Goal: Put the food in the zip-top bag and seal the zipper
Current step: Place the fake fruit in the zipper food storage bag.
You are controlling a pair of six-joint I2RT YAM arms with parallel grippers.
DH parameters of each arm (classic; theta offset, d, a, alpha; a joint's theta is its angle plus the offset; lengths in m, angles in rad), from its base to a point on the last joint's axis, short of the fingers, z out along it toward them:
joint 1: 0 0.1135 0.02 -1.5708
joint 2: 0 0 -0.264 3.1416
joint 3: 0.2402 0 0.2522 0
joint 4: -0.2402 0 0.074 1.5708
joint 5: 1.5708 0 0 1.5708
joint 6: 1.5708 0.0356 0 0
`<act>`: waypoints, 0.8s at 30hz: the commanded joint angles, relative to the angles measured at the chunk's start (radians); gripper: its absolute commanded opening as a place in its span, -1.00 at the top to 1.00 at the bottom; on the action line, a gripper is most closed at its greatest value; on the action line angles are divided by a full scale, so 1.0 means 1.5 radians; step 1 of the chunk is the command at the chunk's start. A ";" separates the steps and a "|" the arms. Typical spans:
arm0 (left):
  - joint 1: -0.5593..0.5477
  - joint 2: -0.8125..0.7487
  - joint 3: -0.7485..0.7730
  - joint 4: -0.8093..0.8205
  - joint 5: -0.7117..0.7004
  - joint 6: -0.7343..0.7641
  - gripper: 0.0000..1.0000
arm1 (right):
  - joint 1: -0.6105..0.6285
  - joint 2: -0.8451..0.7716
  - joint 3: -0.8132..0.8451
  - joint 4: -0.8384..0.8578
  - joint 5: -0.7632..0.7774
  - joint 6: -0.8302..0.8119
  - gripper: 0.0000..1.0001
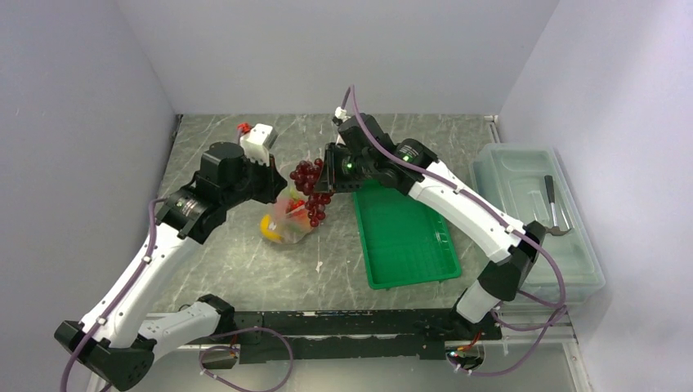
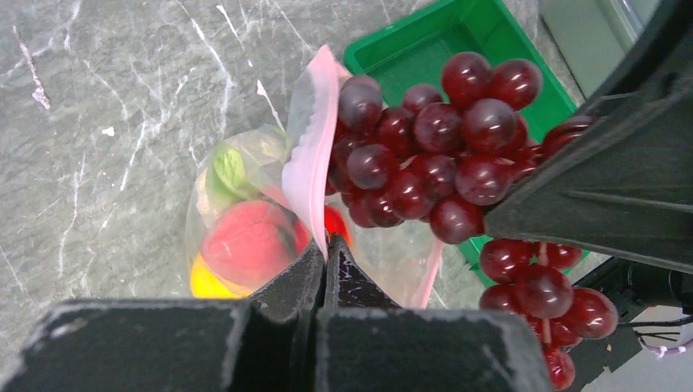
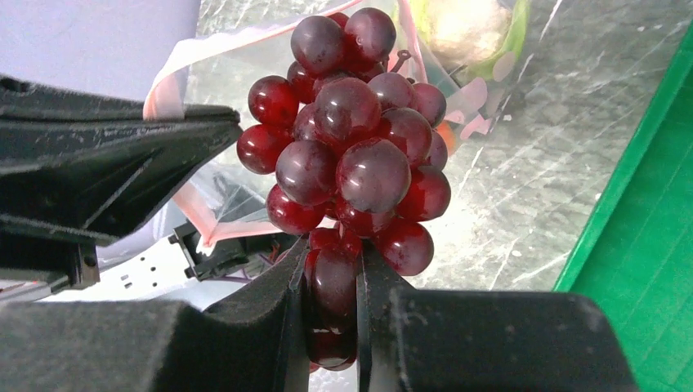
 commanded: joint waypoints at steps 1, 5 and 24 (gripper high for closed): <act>-0.022 -0.020 0.003 0.021 -0.017 0.007 1.00 | -0.005 0.003 0.024 0.041 -0.046 0.056 1.00; -0.043 -0.025 0.001 0.020 -0.032 0.009 1.00 | -0.010 0.005 0.018 0.061 -0.062 0.091 1.00; -0.057 -0.002 0.016 -0.015 -0.108 0.013 1.00 | 0.019 0.000 0.026 0.056 -0.134 0.124 1.00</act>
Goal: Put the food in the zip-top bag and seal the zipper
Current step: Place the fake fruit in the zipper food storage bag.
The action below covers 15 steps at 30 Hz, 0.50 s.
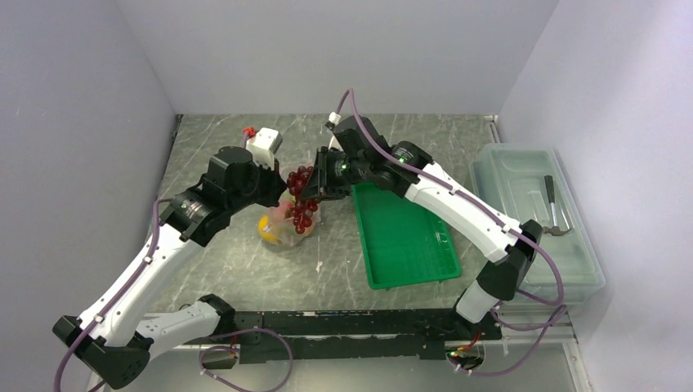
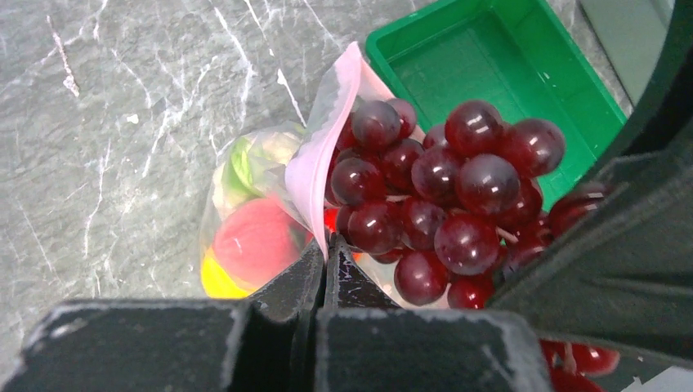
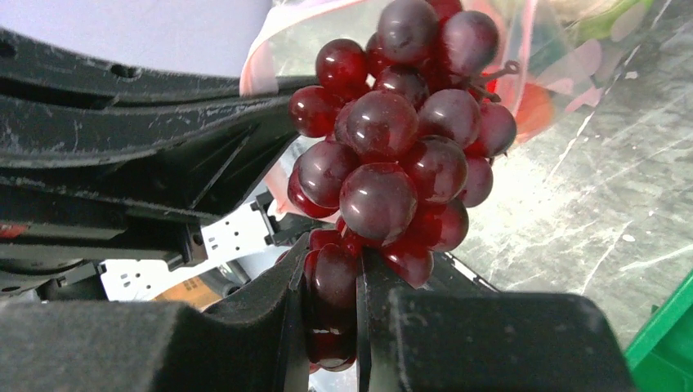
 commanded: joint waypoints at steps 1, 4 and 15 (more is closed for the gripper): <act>-0.003 -0.001 0.016 0.004 -0.023 0.013 1.00 | 0.009 -0.010 0.033 0.019 -0.030 0.011 1.00; -0.003 -0.002 0.016 0.001 -0.036 0.013 1.00 | 0.011 -0.002 0.043 0.015 -0.034 0.013 1.00; -0.003 0.003 0.021 -0.016 -0.100 0.013 1.00 | 0.021 -0.002 0.104 -0.038 -0.009 -0.005 1.00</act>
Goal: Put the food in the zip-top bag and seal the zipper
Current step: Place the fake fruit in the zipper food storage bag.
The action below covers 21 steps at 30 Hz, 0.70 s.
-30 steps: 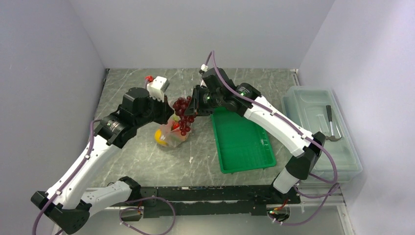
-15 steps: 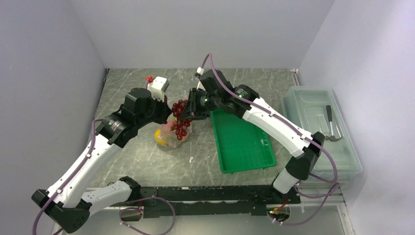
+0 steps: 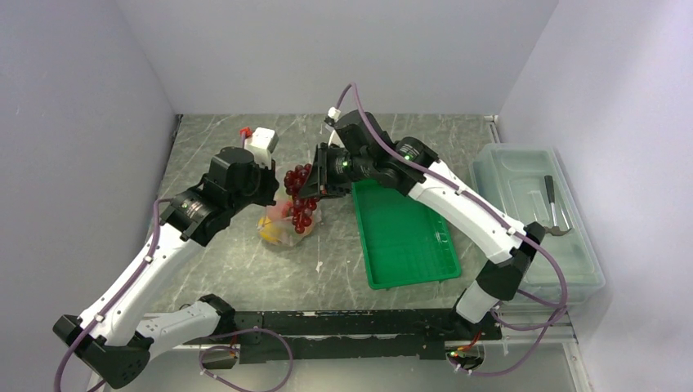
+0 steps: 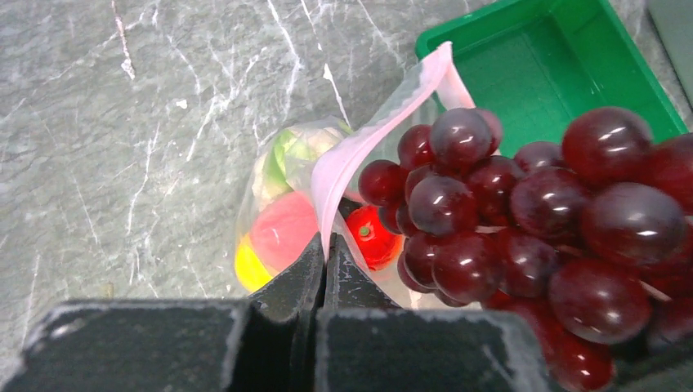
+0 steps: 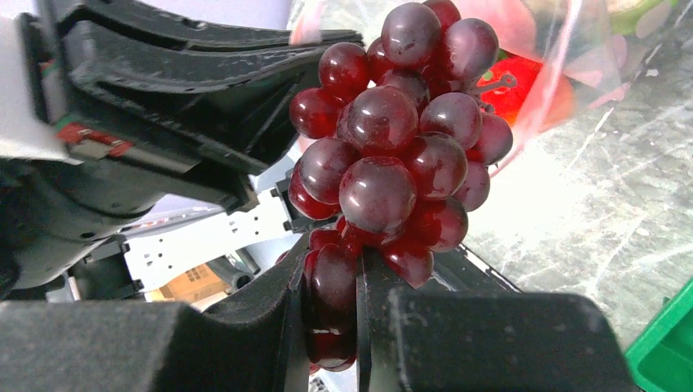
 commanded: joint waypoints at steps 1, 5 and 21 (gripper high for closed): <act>-0.002 -0.001 0.021 0.002 -0.027 0.013 1.00 | 0.009 0.000 0.061 -0.001 0.002 -0.005 1.00; -0.002 -0.001 0.021 0.002 -0.030 0.014 1.00 | 0.016 0.020 0.085 -0.016 -0.006 -0.010 1.00; -0.002 -0.008 0.020 0.004 -0.026 0.020 1.00 | -0.009 0.086 0.041 0.028 -0.029 -0.007 1.00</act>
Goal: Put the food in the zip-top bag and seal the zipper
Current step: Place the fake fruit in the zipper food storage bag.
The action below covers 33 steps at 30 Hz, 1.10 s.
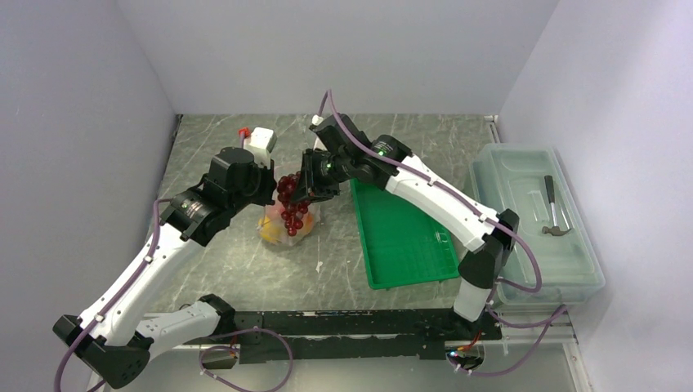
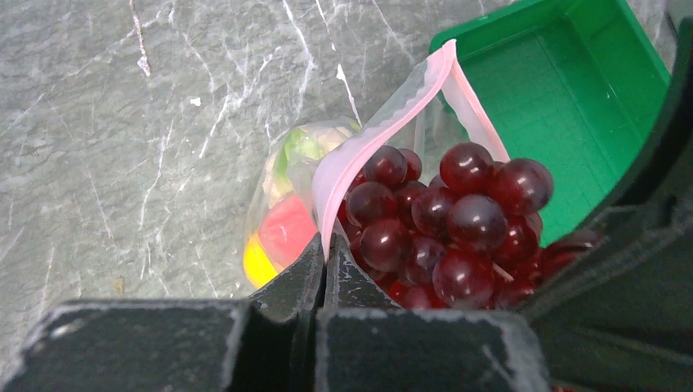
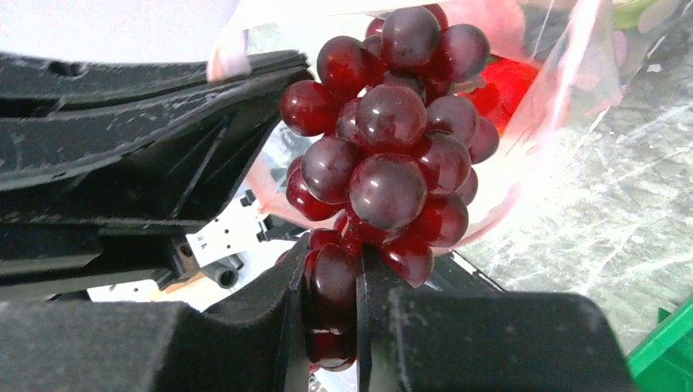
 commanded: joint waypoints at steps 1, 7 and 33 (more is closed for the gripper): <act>-0.002 -0.008 0.019 0.010 0.002 0.019 1.00 | -0.019 -0.002 -0.017 0.065 -0.022 0.018 1.00; -0.002 -0.010 0.017 0.015 0.019 0.024 1.00 | -0.024 0.030 0.011 0.086 -0.001 0.051 1.00; -0.002 -0.015 0.014 0.025 0.063 0.025 1.00 | -0.027 0.011 -0.096 0.205 0.197 0.188 0.82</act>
